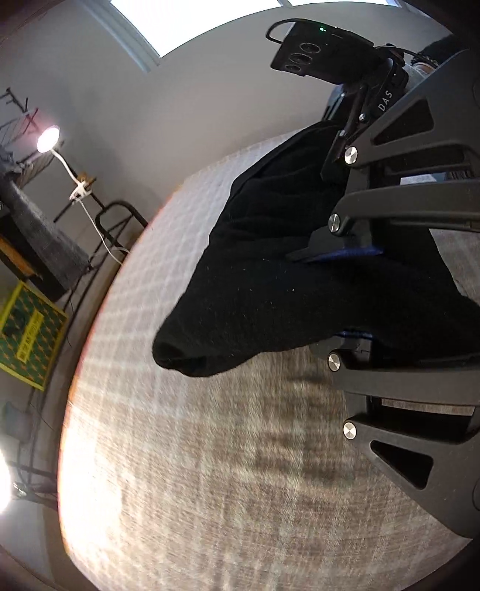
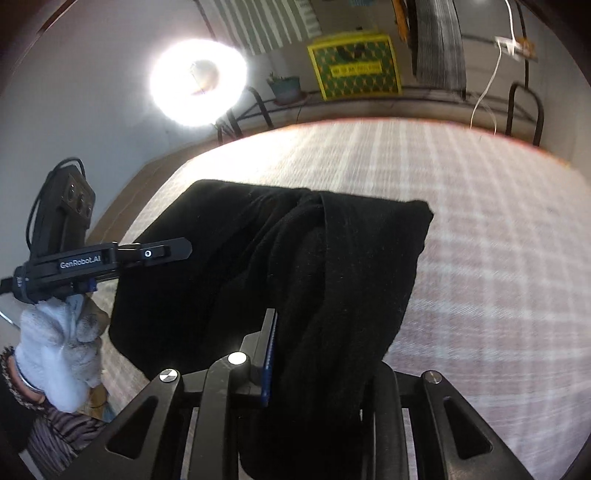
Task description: Fold large clothes
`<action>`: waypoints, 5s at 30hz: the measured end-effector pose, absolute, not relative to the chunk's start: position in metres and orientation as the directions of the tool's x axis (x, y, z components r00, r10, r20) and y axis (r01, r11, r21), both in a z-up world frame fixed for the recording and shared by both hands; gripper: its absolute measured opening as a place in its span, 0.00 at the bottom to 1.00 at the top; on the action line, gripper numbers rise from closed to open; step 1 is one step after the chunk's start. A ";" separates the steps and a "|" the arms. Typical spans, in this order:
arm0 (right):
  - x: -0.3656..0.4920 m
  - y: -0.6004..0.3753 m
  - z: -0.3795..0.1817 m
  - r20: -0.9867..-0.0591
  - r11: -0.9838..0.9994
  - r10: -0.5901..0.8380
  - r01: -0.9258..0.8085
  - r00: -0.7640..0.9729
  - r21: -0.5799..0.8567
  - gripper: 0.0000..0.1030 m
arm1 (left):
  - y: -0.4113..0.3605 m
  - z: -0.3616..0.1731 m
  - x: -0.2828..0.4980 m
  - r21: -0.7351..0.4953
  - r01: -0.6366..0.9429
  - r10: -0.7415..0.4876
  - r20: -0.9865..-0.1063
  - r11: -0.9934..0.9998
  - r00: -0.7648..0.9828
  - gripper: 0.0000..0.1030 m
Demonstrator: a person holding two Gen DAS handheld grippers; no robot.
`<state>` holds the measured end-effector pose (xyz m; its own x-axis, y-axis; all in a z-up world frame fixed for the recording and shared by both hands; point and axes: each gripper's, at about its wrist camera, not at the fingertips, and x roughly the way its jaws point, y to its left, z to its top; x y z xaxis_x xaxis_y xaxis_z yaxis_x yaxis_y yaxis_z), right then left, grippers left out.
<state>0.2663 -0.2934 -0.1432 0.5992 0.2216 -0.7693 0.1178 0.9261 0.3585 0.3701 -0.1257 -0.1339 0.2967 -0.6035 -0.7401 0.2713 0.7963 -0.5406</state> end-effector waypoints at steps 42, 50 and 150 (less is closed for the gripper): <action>0.324 -0.735 -0.197 -0.725 0.906 -0.105 0.366 0.681 0.212 0.20 | -0.566 -0.212 0.592 -0.576 0.444 -0.713 -0.651 0.687 0.259 0.27; 0.310 -0.765 -0.246 -0.805 0.815 -0.096 0.510 0.586 0.274 0.44 | -0.551 -0.227 0.619 -0.446 0.391 -0.574 -0.752 0.805 0.324 0.39; -0.033 -0.306 0.124 -0.454 0.839 -0.466 0.543 0.760 0.048 1.00 | -0.197 0.164 0.087 -0.058 0.592 -0.538 -0.496 0.804 0.682 1.00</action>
<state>-0.0326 -0.3057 0.1244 0.7597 -0.4657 -0.4538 0.5427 0.8386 0.0479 0.0867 -0.1969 0.1640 0.6820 -0.5379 -0.4956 0.5921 0.8038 -0.0575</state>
